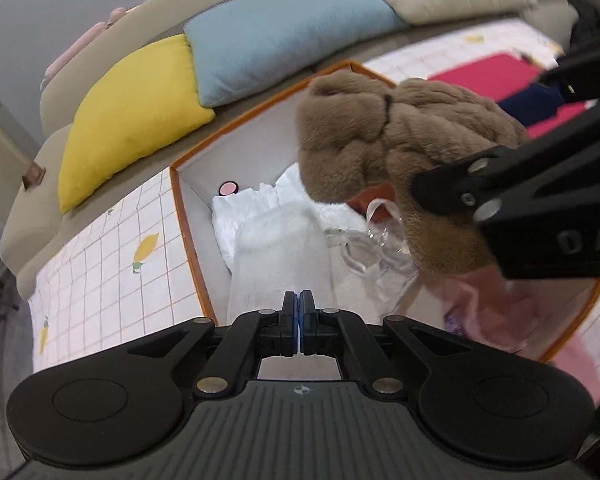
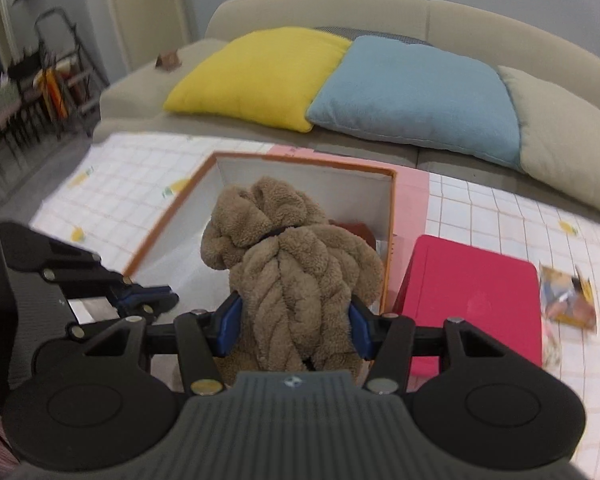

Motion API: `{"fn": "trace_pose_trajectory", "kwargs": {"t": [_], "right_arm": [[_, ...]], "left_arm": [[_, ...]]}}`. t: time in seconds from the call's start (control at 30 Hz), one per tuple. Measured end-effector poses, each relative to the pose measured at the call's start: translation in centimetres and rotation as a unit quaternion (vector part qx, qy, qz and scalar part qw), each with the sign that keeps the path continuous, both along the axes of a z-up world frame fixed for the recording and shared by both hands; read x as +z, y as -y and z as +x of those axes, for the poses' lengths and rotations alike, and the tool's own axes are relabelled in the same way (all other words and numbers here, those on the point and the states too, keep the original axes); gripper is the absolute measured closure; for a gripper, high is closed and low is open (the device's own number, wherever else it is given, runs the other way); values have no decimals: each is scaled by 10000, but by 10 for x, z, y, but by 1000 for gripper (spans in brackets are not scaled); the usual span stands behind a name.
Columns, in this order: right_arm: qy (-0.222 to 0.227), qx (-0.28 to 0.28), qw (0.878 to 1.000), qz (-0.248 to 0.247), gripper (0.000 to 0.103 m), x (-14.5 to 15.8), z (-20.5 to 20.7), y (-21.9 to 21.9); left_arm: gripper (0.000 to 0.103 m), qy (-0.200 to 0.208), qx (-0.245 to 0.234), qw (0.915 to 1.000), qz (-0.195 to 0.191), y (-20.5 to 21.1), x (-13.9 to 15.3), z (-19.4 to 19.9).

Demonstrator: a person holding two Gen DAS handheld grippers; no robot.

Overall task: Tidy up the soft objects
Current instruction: 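Carry the mesh bag and brown plush with both grippers over the box, then open both grippers to drop the mesh bag and plush into the box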

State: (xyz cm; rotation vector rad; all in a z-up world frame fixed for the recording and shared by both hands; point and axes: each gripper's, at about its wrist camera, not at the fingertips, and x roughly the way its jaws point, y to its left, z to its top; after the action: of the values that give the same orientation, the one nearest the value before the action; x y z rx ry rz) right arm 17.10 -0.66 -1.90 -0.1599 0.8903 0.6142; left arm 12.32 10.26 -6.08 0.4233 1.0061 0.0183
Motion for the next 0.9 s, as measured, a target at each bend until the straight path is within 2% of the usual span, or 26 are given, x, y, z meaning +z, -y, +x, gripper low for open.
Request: {"fn": "trace_pose_trajectory", "kwargs": {"t": [0.13,0.23,0.33,0.47,0.57,0.63,0.73,0.83,0.9], "right_arm": [[-11,148,9994,-307,49,-15,9,-11],[-45,207,9987,-463,48,-25,14,-16],[-95,277,9980,-560,48,-33,19,-20],[-135,343,9973,-643,46,-40,23,-24],[-78,408,9970,-653,44,-42,23,-25],[-55,432,9968,-676,43,-45,25,-27],[-52,428,9969,-652,43,-47,26,-26],[-50,457,9970,-627,42,-49,27,-25],[-26,507,9966,-645,42,-50,27,-26]], "left_arm": [[101,-221,-119,9993,289,0,-13,7],[95,-351,-212,9982,440,1,-22,10],[94,-537,-258,9972,453,2,-28,12],[85,-562,-204,9977,326,0,-31,12],[66,-456,-115,9988,113,-4,-27,12],[48,-336,-79,9994,-10,-8,-23,12],[32,-145,-59,9997,-165,-10,-16,12],[22,29,35,9995,-316,-14,-10,10],[20,161,138,9989,-414,-18,-6,8]]}}
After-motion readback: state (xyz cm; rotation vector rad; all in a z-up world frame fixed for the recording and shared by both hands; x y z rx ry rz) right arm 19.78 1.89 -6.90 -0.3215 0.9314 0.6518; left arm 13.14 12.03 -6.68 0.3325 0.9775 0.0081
